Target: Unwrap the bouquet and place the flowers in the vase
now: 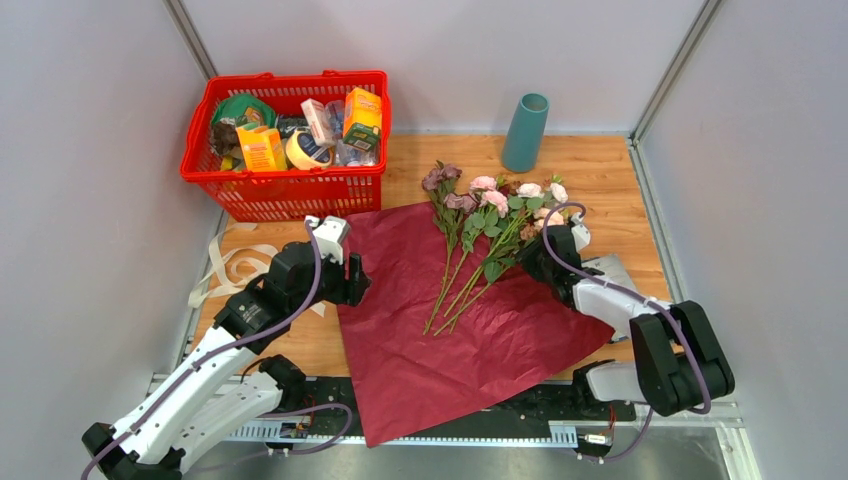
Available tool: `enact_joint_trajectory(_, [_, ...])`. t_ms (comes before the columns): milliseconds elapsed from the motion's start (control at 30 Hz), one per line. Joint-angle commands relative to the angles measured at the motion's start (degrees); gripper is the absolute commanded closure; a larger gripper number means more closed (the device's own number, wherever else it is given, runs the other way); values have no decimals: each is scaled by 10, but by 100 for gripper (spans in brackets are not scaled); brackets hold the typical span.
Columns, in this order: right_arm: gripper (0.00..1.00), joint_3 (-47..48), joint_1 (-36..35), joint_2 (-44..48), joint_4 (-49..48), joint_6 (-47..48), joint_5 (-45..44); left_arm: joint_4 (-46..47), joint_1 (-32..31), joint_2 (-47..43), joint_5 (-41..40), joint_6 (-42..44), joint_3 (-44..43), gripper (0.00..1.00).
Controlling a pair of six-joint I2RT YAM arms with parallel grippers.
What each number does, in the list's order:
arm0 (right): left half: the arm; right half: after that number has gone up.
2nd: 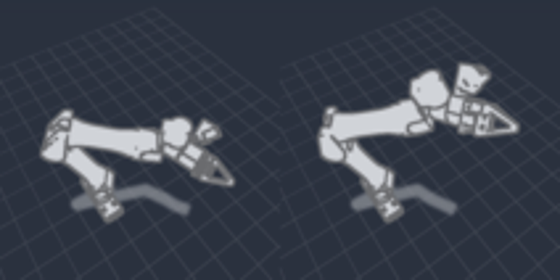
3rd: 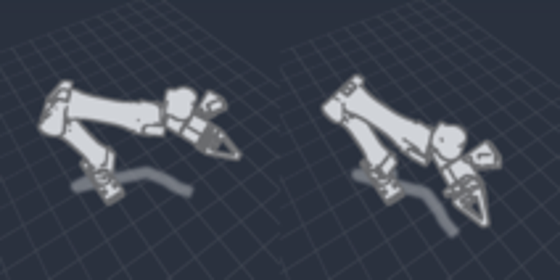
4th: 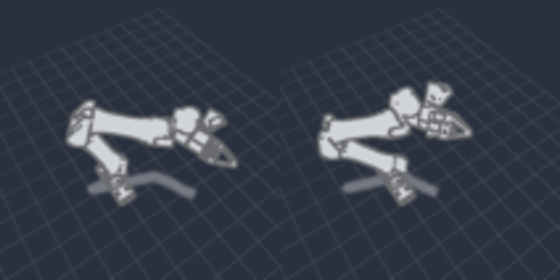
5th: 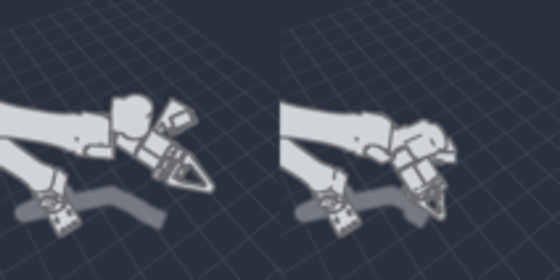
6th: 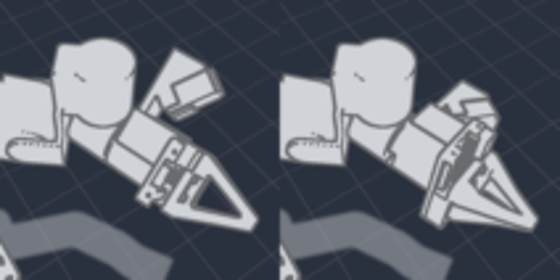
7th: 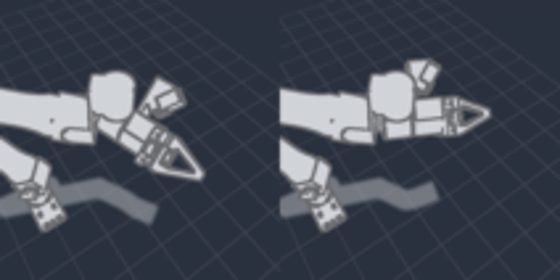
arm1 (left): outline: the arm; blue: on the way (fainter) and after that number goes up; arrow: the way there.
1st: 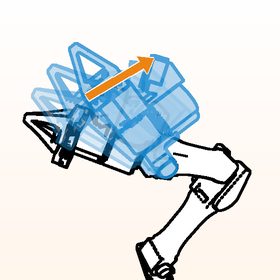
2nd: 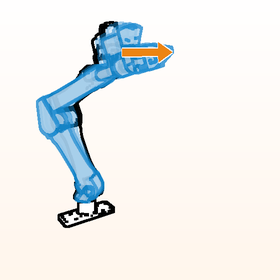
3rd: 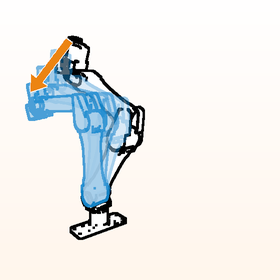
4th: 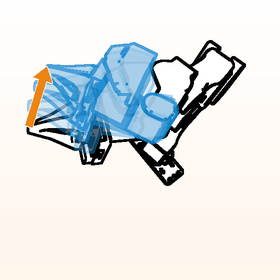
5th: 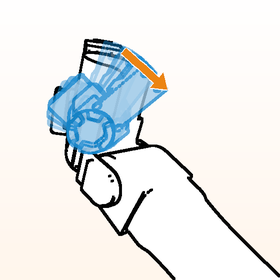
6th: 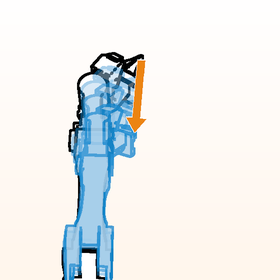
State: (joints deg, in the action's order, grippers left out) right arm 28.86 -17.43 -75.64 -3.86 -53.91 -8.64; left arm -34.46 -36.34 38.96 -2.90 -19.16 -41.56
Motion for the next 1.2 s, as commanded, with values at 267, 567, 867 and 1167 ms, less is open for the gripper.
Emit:
enact_joint_trajectory(267, [73, -7, 6, -13, -40, -30, 8, 13, 0, -1, -5, 8, -1, 30])
enact_joint_trajectory(567, [74, -7, 6, -35, -48, -42, 39, 11, 0, -1, -9, 7, -2, 30])
enact_joint_trajectory(867, [72, 2, 6, -78, -60, -52, 54, 11, 0, -2, -11, 6, -2, 30])
enact_joint_trajectory(1167, [75, 2, 6, -91, -61, -52, 39, 11, 0, 0, -11, 7, -2, 30])
